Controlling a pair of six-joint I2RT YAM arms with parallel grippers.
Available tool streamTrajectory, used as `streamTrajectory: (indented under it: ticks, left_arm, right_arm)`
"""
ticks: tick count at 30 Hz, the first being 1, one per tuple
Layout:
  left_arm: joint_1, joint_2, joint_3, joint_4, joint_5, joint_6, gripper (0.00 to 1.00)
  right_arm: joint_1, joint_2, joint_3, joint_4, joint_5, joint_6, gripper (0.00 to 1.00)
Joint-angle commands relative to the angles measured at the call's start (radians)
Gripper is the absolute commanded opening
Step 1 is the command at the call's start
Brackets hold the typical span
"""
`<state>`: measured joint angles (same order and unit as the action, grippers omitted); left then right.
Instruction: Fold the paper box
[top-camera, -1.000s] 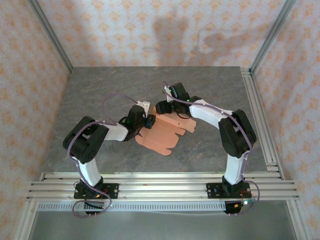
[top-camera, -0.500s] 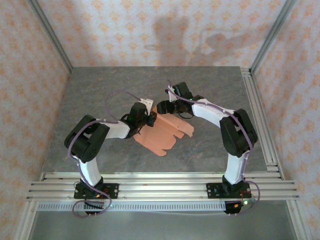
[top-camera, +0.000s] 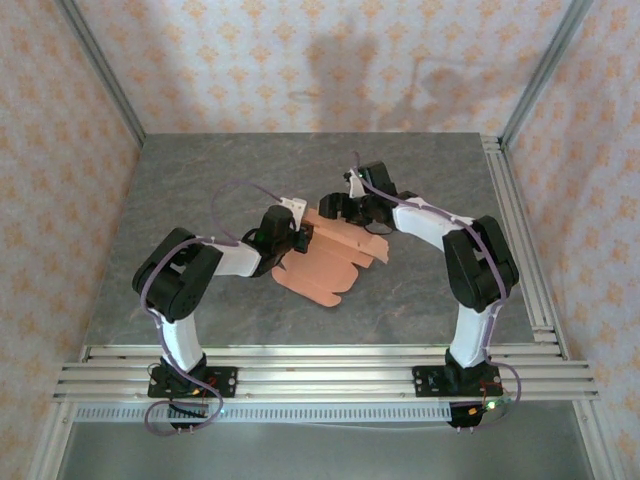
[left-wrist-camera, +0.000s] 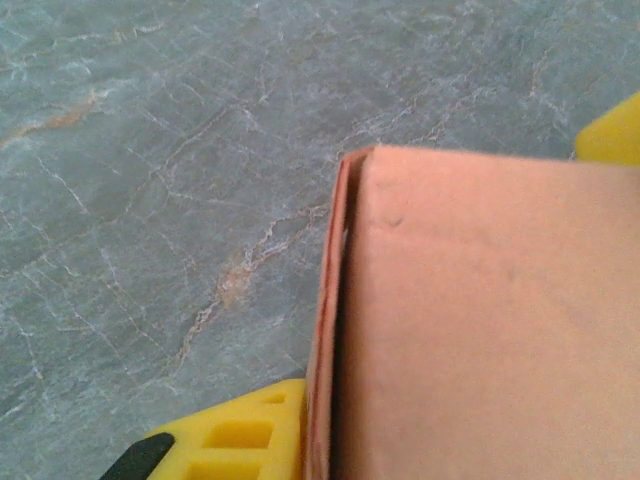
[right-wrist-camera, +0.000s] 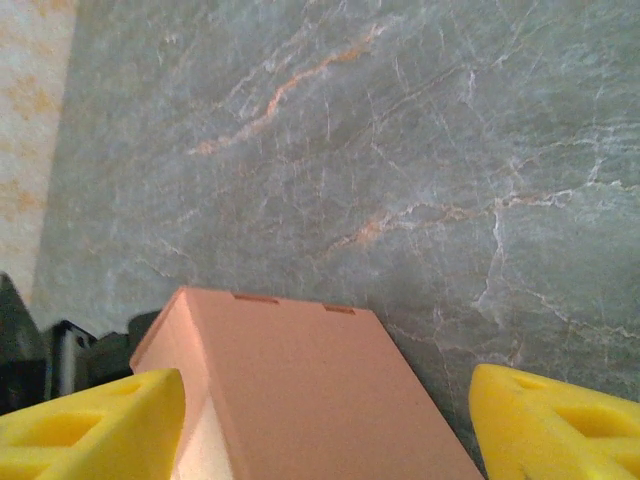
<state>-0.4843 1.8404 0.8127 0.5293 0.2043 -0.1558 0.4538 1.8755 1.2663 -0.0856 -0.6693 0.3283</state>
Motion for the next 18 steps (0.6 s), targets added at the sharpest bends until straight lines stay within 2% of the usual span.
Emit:
streamTrajectory:
  ticks: [1,9,14,16,18]
  left_arm:
    - [0.001,0.021,-0.009,-0.002,-0.015,0.01,0.16]
    - [0.0,0.026,-0.008,-0.006,-0.015,0.0,0.14]
    - [0.001,0.034,0.003,-0.016,-0.02,-0.014,0.08]
    - [0.0,0.036,0.003,-0.014,-0.024,-0.016,0.0]
    - [0.0,0.033,0.006,-0.014,-0.025,-0.017,0.0]
  right_arm:
    - [-0.004,0.02,-0.009,0.074,-0.037,0.068,0.75]
    - [-0.004,0.074,0.016,0.062,-0.065,0.07,0.74]
    - [-0.002,0.075,0.0,0.088,-0.103,0.099,0.72]
    - [-0.003,0.068,-0.01,0.103,-0.115,0.109,0.71]
    - [-0.003,0.059,-0.019,0.111,-0.117,0.115,0.71]
